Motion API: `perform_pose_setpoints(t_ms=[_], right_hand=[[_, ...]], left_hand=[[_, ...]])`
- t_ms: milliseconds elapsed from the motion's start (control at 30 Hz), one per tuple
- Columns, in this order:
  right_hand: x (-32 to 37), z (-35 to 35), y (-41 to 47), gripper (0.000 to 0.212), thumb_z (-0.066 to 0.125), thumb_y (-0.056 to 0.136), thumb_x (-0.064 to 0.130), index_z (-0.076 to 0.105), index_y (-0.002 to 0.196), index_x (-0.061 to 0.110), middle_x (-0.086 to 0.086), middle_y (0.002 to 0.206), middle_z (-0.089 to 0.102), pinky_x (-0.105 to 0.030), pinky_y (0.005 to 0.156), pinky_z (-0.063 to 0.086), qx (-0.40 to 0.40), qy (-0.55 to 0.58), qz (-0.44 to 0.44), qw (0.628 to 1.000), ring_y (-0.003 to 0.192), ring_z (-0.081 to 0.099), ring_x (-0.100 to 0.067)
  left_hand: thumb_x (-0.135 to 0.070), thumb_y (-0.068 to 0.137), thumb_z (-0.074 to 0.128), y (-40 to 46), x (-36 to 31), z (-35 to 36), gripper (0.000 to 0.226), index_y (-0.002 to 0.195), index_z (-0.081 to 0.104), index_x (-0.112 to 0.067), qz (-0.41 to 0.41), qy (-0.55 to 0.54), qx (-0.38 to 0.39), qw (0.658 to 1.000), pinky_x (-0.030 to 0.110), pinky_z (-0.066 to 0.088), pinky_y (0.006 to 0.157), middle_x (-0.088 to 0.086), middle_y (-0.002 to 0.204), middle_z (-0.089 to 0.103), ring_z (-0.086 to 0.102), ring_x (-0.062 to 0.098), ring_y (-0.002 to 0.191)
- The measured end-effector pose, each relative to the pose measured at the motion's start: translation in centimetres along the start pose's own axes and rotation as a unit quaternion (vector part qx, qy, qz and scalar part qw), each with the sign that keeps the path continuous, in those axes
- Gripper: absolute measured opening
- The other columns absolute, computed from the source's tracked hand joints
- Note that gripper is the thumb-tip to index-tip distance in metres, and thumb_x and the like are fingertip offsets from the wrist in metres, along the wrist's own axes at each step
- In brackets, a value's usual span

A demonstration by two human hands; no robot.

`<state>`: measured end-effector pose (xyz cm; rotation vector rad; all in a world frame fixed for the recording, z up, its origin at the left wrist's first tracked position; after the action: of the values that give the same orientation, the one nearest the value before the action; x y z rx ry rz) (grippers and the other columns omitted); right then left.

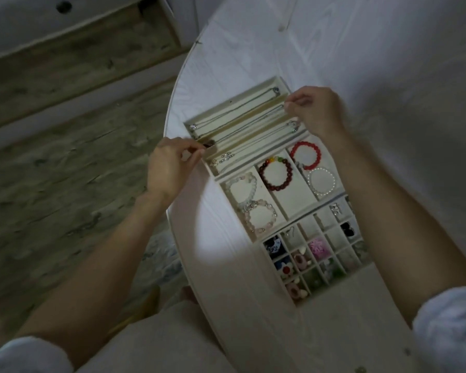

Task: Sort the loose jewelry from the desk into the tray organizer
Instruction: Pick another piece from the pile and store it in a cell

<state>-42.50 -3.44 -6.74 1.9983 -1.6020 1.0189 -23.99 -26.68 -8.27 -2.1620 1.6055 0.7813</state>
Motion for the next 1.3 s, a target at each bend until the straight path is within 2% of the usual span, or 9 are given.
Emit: perform_pose_setpoints(t_ms=[67, 233, 367, 467, 567, 767, 967, 1133, 1300], right_hand=[[0.1, 0.8, 1.2, 0.016, 0.073, 0.080, 0.021, 0.072, 0.094, 0.014, 0.002, 0.081, 0.064, -0.002, 0.058, 0.040, 0.007, -0.052, -0.002, 0.999, 0.067, 0.056, -0.003], [1.1, 1.9, 2.6, 0.012, 0.071, 0.082, 0.019, 0.074, 0.090, 0.011, -0.005, 0.090, 0.071, -0.020, 0.067, 0.041, 0.024, -0.194, -0.053, 0.979, 0.077, 0.061, -0.014], [1.0, 2.4, 3.5, 0.009, 0.074, 0.079, 0.018, 0.076, 0.087, 0.014, -0.005, 0.091, 0.070, -0.023, 0.067, 0.044, 0.040, -0.278, -0.040, 0.959, 0.084, 0.065, -0.023], [0.9, 2.6, 3.7, 0.015, 0.079, 0.075, 0.025, 0.076, 0.086, 0.015, -0.005, 0.094, 0.068, -0.026, 0.071, 0.048, 0.051, -0.281, -0.019, 0.958, 0.084, 0.063, -0.024], [1.1, 2.2, 3.9, 0.007, 0.074, 0.079, 0.018, 0.075, 0.086, 0.014, -0.006, 0.092, 0.069, -0.024, 0.068, 0.043, 0.028, -0.295, -0.023, 0.955, 0.082, 0.063, -0.024], [0.4, 2.9, 4.6, 0.016, 0.079, 0.074, 0.021, 0.074, 0.085, 0.011, -0.005, 0.085, 0.070, -0.023, 0.064, 0.044, 0.066, -0.341, 0.044, 0.937, 0.075, 0.063, -0.021], [0.7, 2.8, 5.0, 0.030, 0.081, 0.072, 0.021, 0.055, 0.069, 0.007, -0.003, 0.063, 0.049, -0.026, 0.058, 0.039, 0.075, -0.404, 0.078, 0.908, 0.059, 0.048, -0.019], [0.5, 2.8, 5.2, 0.017, 0.075, 0.076, 0.010, 0.059, 0.072, 0.007, -0.003, 0.059, 0.049, -0.023, 0.053, 0.036, 0.057, -0.425, 0.064, 0.901, 0.052, 0.045, -0.016], [0.2, 2.1, 4.9, 0.007, 0.070, 0.080, 0.010, 0.072, 0.085, 0.005, -0.007, 0.082, 0.070, -0.023, 0.060, 0.044, 0.036, -0.371, 0.057, 0.926, 0.068, 0.061, -0.021]], left_hand=[[-0.023, 0.084, 0.070, 0.6, 0.4, 0.3, 0.011, 0.091, 0.074, -0.015, -0.007, 0.022, 0.001, 1.000, 0.025, 0.039, 0.065, 0.004, 0.089, 0.067, 0.059, 0.022, 0.083], [-0.035, 0.083, 0.070, 2.1, 0.2, 0.7, 0.015, 0.087, 0.074, -0.022, -0.030, 0.084, 0.029, 0.996, 0.025, 0.034, 0.058, 0.001, 0.087, 0.062, 0.059, 0.021, 0.083], [-0.044, 0.084, 0.067, 3.0, -0.8, 1.2, 0.024, 0.087, 0.075, -0.021, 0.021, 0.128, 0.072, 0.989, 0.028, 0.039, 0.061, 0.001, 0.089, 0.064, 0.059, 0.023, 0.089], [-0.046, 0.088, 0.060, 3.3, -1.1, 1.4, 0.027, 0.094, 0.075, -0.024, 0.029, 0.167, 0.109, 0.979, 0.031, 0.040, 0.066, 0.003, 0.095, 0.063, 0.058, 0.024, 0.095], [-0.045, 0.089, 0.058, 3.7, -1.3, 1.5, 0.026, 0.100, 0.074, -0.026, 0.036, 0.182, 0.128, 0.974, 0.031, 0.039, 0.068, 0.001, 0.101, 0.062, 0.059, 0.023, 0.099], [-0.041, 0.089, 0.060, 4.4, -1.6, 2.5, 0.022, 0.100, 0.073, -0.027, 0.011, 0.233, 0.152, 0.961, 0.028, 0.037, 0.066, 0.001, 0.104, 0.066, 0.063, 0.024, 0.093], [-0.037, 0.089, 0.061, 4.7, -1.5, 3.0, 0.021, 0.101, 0.073, -0.024, -0.017, 0.276, 0.174, 0.945, 0.027, 0.037, 0.065, 0.006, 0.101, 0.067, 0.063, 0.028, 0.091], [-0.028, 0.089, 0.059, 4.8, -1.7, 3.2, 0.018, 0.100, 0.072, -0.023, -0.013, 0.298, 0.182, 0.937, 0.027, 0.035, 0.062, 0.006, 0.100, 0.067, 0.064, 0.028, 0.090], [-0.026, 0.091, 0.054, 5.0, -1.7, 3.2, 0.021, 0.102, 0.071, -0.021, -0.010, 0.296, 0.186, 0.937, 0.027, 0.036, 0.062, 0.005, 0.103, 0.066, 0.064, 0.026, 0.090]])
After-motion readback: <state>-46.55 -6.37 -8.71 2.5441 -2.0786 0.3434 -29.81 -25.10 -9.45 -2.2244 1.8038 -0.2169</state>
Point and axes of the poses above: each hand's wrist, its own y-axis towards the middle knuckle, its own z-axis out of the palm, x = y × z, the point moved 7 cm from there along y, towards the middle knuckle
